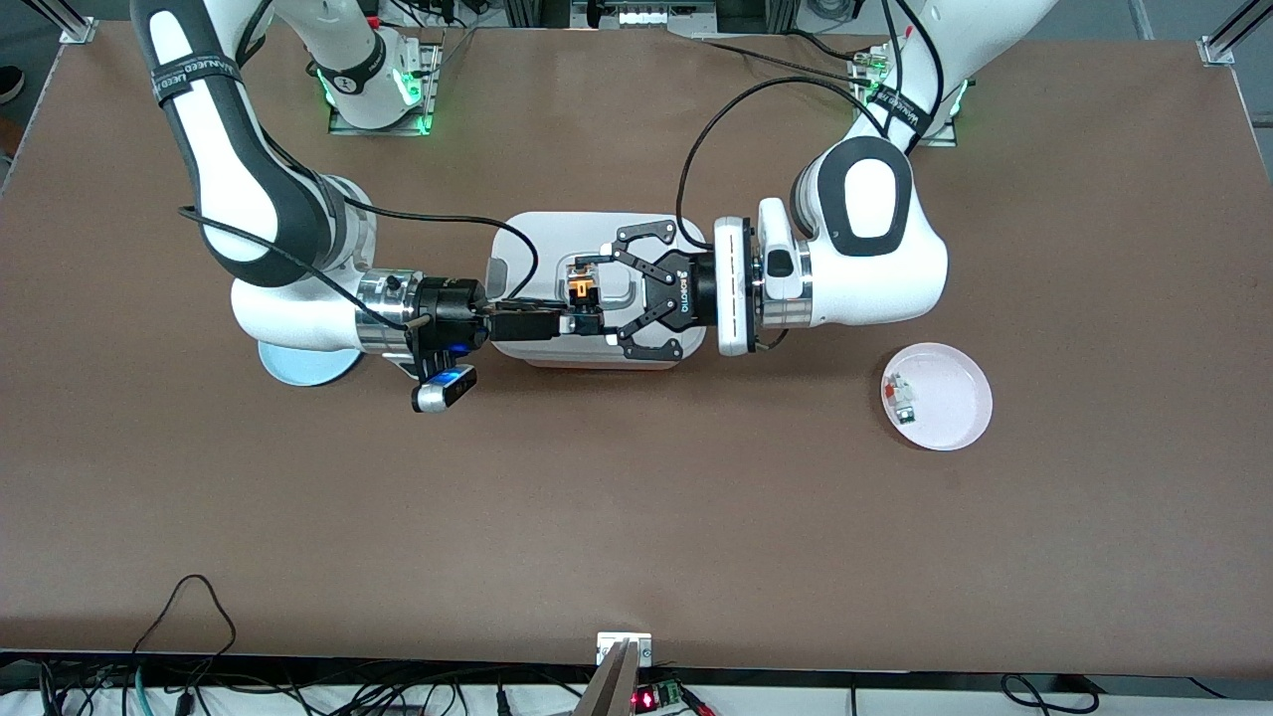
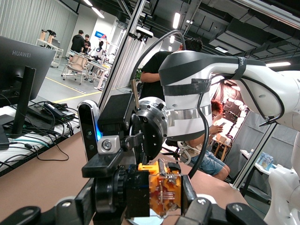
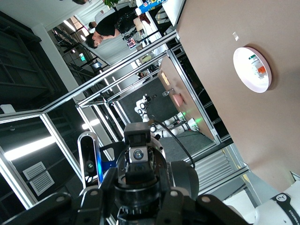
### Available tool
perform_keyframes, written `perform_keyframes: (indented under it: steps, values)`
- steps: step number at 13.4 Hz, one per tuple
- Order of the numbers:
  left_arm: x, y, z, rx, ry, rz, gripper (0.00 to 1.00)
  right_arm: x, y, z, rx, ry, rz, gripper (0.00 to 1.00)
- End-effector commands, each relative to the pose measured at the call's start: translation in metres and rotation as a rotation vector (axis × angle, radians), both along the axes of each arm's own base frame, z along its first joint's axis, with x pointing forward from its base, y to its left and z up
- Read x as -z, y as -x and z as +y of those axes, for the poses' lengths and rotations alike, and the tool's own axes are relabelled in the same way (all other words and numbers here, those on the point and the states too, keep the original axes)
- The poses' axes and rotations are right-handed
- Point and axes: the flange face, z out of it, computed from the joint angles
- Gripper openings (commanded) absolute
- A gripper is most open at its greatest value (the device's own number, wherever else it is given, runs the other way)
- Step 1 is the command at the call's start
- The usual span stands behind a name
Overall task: Transfer orange switch to right arm and place
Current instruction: 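Close the right gripper on the switch held by the left gripper, then open the left gripper and draw it back from the switch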
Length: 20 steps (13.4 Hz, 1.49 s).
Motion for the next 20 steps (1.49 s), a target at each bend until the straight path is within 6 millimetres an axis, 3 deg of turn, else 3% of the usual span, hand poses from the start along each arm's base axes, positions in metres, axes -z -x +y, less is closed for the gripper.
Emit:
perform_keyframes:
  steps: [1,2,3,8,12,15,20]
  values:
    - [0.003,-0.001,-0.004,-0.011,0.015,-0.011,0.32,-0.013,0.002,-0.001,-0.006,-0.029,-0.015,0.19]
    - [0.003,0.001,-0.003,-0.01,0.01,-0.011,0.61,-0.014,0.002,0.0,-0.006,-0.03,-0.016,0.19]
    - [0.003,0.0,-0.002,-0.006,0.007,-0.016,0.99,-0.014,0.002,0.0,-0.006,-0.03,-0.013,0.19]
    - [0.01,0.0,0.01,0.021,0.021,0.018,1.0,-0.014,0.001,0.0,-0.006,-0.03,-0.014,0.19]
    - [0.007,-0.012,0.046,0.096,0.017,0.13,1.0,-0.014,0.001,-0.001,-0.006,-0.028,-0.018,0.19]
    - [0.007,-0.016,0.087,0.2,-0.101,0.188,1.0,-0.017,-0.001,-0.007,-0.063,0.085,-0.092,0.15]
    - [0.016,-0.029,0.192,0.231,-0.415,0.543,1.0,-0.029,0.017,-0.017,-0.353,0.452,-0.308,0.13]
